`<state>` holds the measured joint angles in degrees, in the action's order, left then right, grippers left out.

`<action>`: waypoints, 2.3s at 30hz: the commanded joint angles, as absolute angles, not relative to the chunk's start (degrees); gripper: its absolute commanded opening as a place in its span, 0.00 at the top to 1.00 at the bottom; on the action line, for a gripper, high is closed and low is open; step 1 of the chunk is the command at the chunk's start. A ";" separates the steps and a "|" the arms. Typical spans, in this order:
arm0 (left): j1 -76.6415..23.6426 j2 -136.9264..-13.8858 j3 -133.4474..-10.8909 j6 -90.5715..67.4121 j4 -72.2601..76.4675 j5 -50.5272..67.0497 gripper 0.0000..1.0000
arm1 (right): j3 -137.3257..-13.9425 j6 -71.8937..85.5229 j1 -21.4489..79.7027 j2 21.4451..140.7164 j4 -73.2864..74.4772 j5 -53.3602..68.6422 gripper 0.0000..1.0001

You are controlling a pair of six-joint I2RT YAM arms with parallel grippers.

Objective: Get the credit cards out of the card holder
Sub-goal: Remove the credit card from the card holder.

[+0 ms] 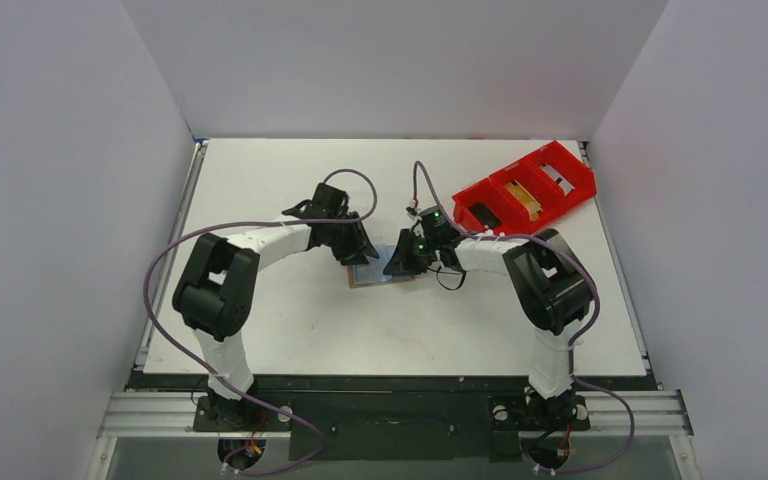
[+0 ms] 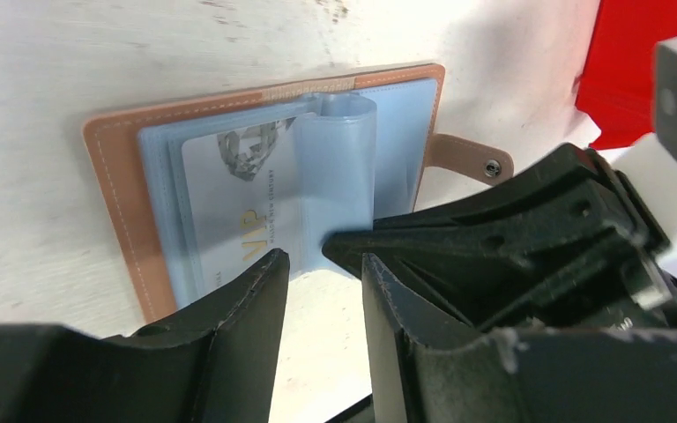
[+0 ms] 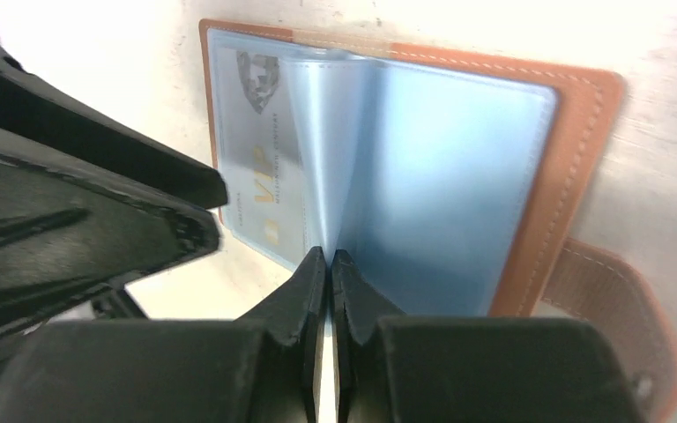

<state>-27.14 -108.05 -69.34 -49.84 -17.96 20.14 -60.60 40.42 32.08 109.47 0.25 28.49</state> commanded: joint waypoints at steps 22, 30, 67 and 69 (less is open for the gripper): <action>-25.84 -106.68 -65.57 -44.51 -22.55 7.99 1.00 | -63.42 39.62 30.23 105.94 8.98 21.19 0.72; -26.31 -107.22 -67.28 -43.90 -23.46 8.64 1.00 | -66.48 36.22 32.84 107.24 15.64 14.48 0.77; -31.44 -116.78 -81.48 -45.07 -22.58 15.45 0.85 | -69.34 40.35 30.49 99.29 17.27 17.80 0.73; -31.14 -115.60 -81.10 -44.89 -22.91 14.98 0.85 | -70.47 41.18 30.62 100.81 16.76 19.39 0.74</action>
<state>-31.53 -118.30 -80.84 -44.99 -23.33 15.49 -67.20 39.22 30.09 98.43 18.52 15.70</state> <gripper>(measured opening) 0.150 0.263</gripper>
